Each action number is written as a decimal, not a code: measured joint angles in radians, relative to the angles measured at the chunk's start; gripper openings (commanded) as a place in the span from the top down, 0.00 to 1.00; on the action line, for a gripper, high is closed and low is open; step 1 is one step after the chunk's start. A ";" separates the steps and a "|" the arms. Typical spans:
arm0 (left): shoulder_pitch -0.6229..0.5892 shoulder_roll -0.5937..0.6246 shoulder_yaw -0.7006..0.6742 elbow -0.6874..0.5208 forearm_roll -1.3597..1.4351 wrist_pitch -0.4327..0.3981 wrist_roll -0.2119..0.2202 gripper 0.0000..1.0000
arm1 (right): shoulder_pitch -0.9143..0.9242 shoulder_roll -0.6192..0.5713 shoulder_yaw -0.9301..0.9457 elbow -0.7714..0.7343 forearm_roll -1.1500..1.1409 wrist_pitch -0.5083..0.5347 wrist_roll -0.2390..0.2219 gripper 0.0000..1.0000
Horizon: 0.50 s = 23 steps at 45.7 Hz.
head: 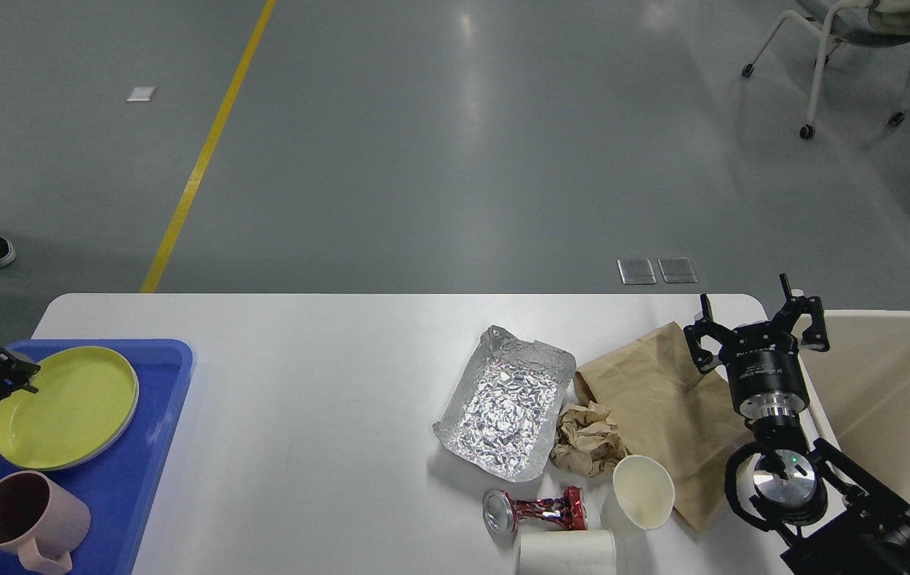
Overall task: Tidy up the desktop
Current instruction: 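Carry the yellow plate over and lay it on the green plate, then raise the left gripper away from the tray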
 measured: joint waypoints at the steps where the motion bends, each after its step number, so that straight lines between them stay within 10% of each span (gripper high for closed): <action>1: -0.015 0.014 0.001 -0.002 0.000 -0.011 0.000 0.04 | 0.000 0.000 0.000 0.000 0.000 0.000 0.000 0.00; 15: -0.205 0.102 -0.025 0.006 0.000 -0.132 -0.014 0.04 | 0.000 0.000 0.000 0.000 0.000 0.000 0.000 0.00; 23: -0.239 0.133 -0.310 0.026 -0.003 -0.137 -0.049 0.04 | 0.000 0.000 0.000 0.000 0.000 0.000 0.000 0.00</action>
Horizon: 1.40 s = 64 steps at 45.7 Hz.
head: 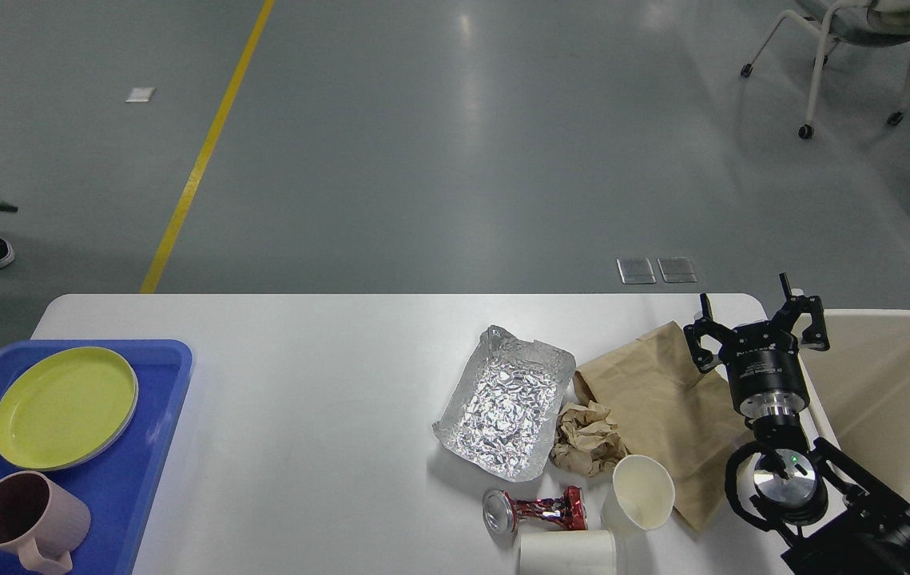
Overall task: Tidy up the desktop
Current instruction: 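Raise the left gripper away from the tray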
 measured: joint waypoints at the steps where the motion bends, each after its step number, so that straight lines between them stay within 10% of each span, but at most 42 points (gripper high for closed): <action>1: 0.003 -0.002 -0.053 0.001 0.000 -0.002 -0.016 0.04 | 0.000 0.000 0.000 0.000 0.000 0.000 0.000 0.00; 10: 0.037 -0.032 -0.427 0.001 0.001 -0.022 -0.135 0.04 | 0.000 0.000 0.000 0.000 0.000 0.000 0.000 0.00; 36: 0.374 -0.343 -1.369 0.005 0.027 0.144 -0.275 0.04 | 0.000 -0.001 0.000 0.000 0.000 0.000 0.000 0.00; 50: 0.776 -0.373 -1.727 -0.323 0.188 0.150 -0.283 0.04 | 0.000 -0.001 0.000 0.000 0.000 0.000 0.000 0.00; 64: 0.988 -0.545 -1.926 -0.368 0.289 0.110 -0.272 0.04 | 0.000 -0.001 0.000 0.000 0.000 0.000 0.000 0.00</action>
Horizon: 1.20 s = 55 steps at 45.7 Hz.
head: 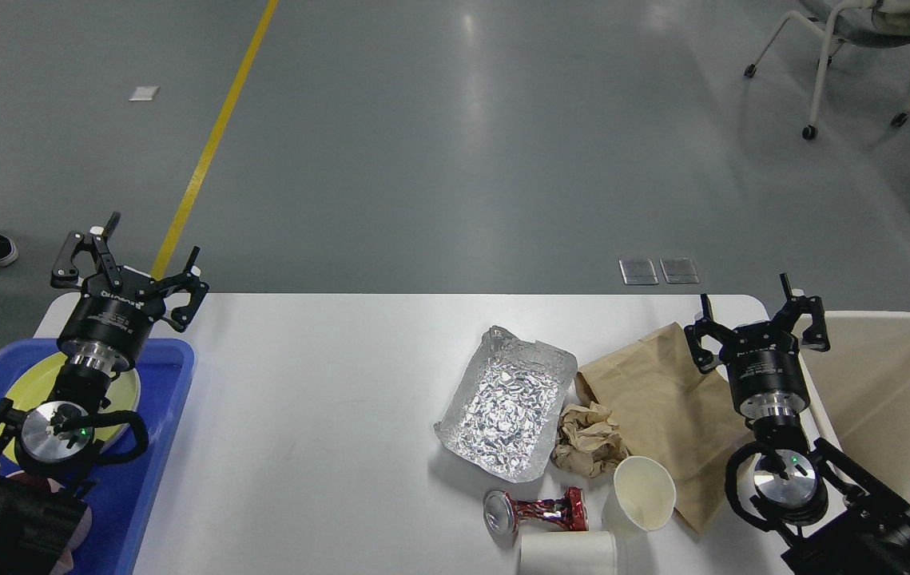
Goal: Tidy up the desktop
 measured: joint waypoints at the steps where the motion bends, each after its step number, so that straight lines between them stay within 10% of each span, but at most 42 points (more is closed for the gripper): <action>1: 0.009 -0.003 0.000 -0.001 0.003 -0.002 0.001 0.04 | 0.000 0.000 0.000 0.000 0.000 0.000 0.000 0.00; 55: 0.095 -0.021 -0.013 0.004 0.044 -0.055 -0.017 0.04 | 0.000 0.000 0.000 0.000 0.000 0.000 0.000 0.00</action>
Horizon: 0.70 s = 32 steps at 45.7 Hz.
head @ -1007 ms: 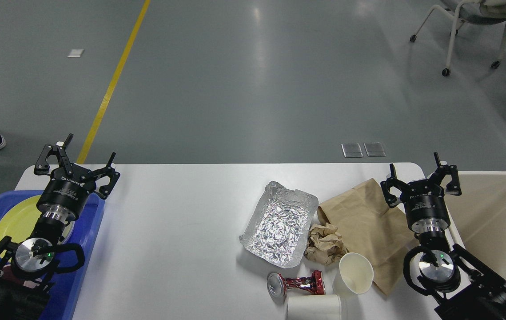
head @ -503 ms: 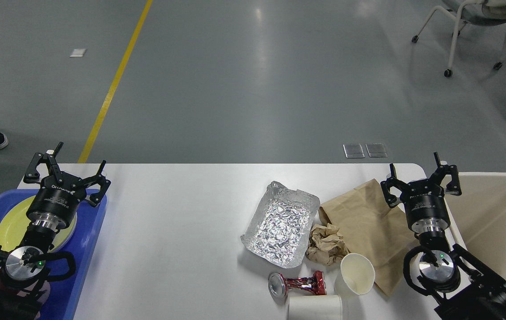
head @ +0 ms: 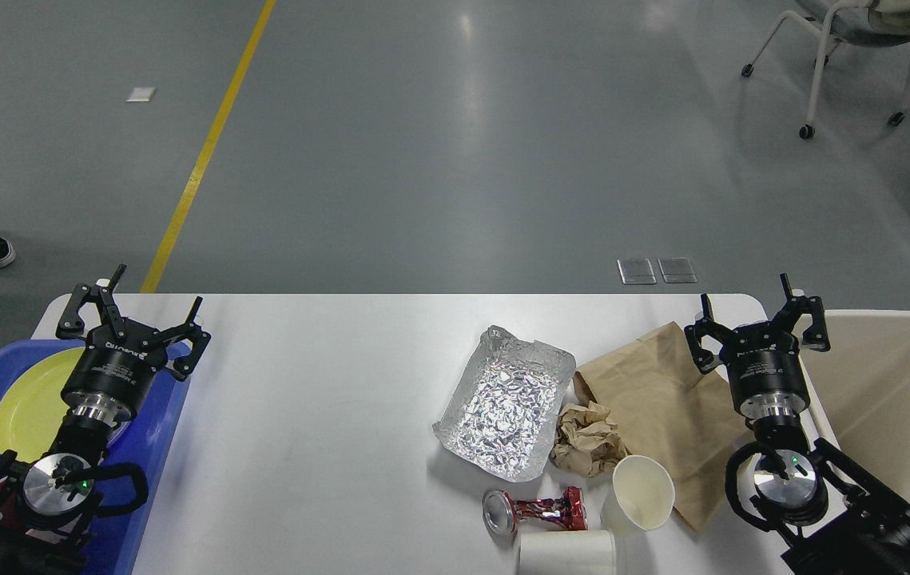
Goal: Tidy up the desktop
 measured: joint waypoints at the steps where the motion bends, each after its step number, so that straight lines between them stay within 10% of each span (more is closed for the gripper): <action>1: 0.003 -0.004 0.000 0.000 0.000 -0.009 -0.002 0.04 | 0.000 0.000 0.000 0.000 0.000 0.000 0.000 0.00; 13: 0.040 -0.039 0.002 0.006 -0.003 -0.113 -0.076 0.04 | 0.000 0.001 0.000 -0.001 0.000 0.000 0.000 0.00; 32: 0.041 -0.040 0.001 0.008 -0.011 -0.123 -0.073 0.04 | 0.000 0.000 0.000 0.000 0.000 0.000 0.000 0.00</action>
